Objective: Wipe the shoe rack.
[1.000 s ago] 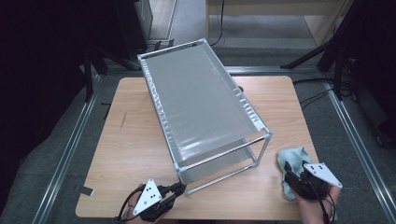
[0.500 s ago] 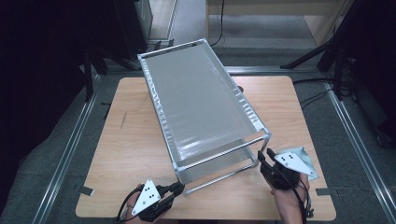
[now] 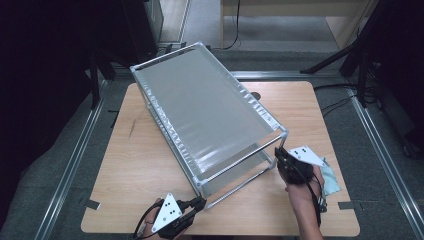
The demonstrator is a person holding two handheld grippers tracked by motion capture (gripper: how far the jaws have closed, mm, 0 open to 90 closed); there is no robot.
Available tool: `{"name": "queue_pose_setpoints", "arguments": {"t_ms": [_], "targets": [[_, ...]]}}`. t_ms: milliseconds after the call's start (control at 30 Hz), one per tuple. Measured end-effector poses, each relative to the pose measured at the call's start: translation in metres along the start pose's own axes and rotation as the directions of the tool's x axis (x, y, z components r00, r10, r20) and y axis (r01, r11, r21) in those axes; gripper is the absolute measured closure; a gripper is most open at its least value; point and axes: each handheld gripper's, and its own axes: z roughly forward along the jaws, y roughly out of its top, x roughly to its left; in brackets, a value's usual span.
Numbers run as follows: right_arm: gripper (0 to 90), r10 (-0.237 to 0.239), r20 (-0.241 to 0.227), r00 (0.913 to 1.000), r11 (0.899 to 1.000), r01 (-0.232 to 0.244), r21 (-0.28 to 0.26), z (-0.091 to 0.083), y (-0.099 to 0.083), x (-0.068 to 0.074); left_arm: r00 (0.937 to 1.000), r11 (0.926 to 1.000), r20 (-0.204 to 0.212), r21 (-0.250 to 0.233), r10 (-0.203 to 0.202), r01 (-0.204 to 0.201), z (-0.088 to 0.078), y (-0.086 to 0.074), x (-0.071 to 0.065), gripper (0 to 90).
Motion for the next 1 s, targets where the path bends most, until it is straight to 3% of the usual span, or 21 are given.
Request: {"name": "queue_pose_setpoints", "arguments": {"t_ms": [133,200,267,367,467,600,700,833,967,1000], "targets": [[79.6,0.018,-0.045,0.9988,1.0,-0.017,0.02,0.032,0.019,-0.008,0.9999,0.9999,0.001,-0.001,-0.011,0.011,0.018,0.007,-0.015,82.4],[69.6,0.066,-0.045,0.9968,0.997,-0.064,0.048,0.044,0.027,-0.014,0.9999,1.0,0.011,0.004,0.002,-0.002,0.029,0.012,-0.024,82.5],[57.5,0.089,-0.027,0.9957,0.995,-0.087,0.052,0.045,0.031,-0.018,0.9999,1.0,0.014,0.007,0.006,-0.006,0.04,0.016,-0.031,82.6],[50.6,0.09,-0.027,0.9956,0.995,-0.089,0.044,0.027,0.026,-0.016,0.9998,0.9999,0.016,0.013,0.008,-0.008,0.057,0.023,-0.033,82.6],[48.5,0.052,-0.019,0.9985,0.998,-0.051,0.043,-0.001,0.01,-0.01,0.9999,1.0,0.011,0.01,0.001,-0.001,0.077,0.032,-0.031,82.5],[45.3,0.026,-0.054,0.9982,0.999,-0.024,0.028,-0.034,-0.014,0.005,0.9995,0.9995,-0.01,-0.007,-0.031,0.031,0.097,0.038,-0.025,80.9],[41.0,0.035,-0.101,0.9943,0.999,-0.032,0.03,-0.052,-0.032,0.02,0.9987,0.9985,0.002,-0.016,-0.051,0.051,0.092,0.04,-0.022,68.9],[32.2,0.023,-0.189,0.9818,0.999,-0.016,0.04,-0.062,-0.053,0.049,0.9996,0.9995,-0.005,-0.013,-0.028,0.028,0.068,0.034,-0.014,56.3],[26.8,-0.048,-0.262,0.9638,0.998,0.054,0.017,-0.067,-0.054,0.089,0.9954,0.9965,-0.053,-0.033,-0.079,0.078,0.036,0.021,0.007,53.9],[28.2,-0.066,-0.25,0.9659,0.998,0.068,-0.003,-0.068,-0.052,0.098,0.9937,0.996,-0.072,-0.03,-0.086,0.084,0.028,0.018,0.014,53.8]]}}
